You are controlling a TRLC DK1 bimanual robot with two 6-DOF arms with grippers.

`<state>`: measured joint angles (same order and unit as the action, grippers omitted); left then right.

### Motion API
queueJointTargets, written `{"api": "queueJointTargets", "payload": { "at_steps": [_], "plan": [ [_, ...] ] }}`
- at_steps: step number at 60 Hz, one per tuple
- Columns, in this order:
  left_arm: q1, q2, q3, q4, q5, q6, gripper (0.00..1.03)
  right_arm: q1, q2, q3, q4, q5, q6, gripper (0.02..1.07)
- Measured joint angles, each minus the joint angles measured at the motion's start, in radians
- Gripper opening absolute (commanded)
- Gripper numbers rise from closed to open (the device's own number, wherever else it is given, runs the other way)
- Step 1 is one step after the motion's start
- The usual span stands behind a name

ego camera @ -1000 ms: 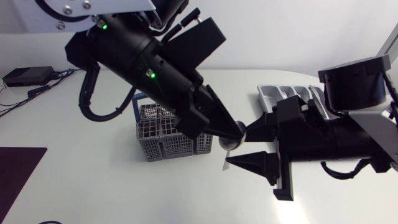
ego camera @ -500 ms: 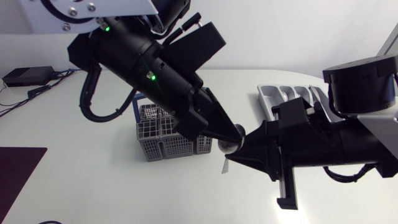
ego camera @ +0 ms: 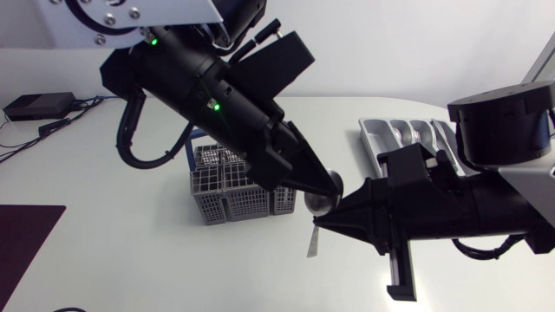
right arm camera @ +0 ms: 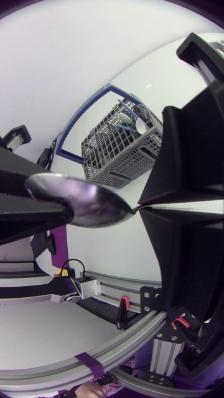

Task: Unload the cutlery basket into the drawer organizer.

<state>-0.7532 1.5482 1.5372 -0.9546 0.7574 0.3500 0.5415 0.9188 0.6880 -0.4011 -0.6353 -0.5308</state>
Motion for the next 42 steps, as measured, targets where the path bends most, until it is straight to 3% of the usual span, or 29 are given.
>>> {"api": "queueJointTargets", "payload": {
  "at_steps": [5,8,27,42],
  "plan": [
    [0.014,0.003,0.006,0.010,-0.002,-0.001,0.69,-0.002,-0.008,0.000,-0.012,0.027,0.007,0.08],
    [0.022,0.003,0.011,0.010,-0.002,-0.001,0.73,-0.008,-0.009,0.000,-0.031,0.054,0.010,0.08],
    [0.086,0.003,0.023,0.092,-0.016,-0.067,0.78,-0.105,-0.008,0.000,-0.062,0.213,0.010,0.08],
    [0.090,-0.008,-0.003,0.165,-0.185,-0.135,0.78,-0.190,0.134,0.077,-0.039,0.482,0.033,0.08]
  ]
}}
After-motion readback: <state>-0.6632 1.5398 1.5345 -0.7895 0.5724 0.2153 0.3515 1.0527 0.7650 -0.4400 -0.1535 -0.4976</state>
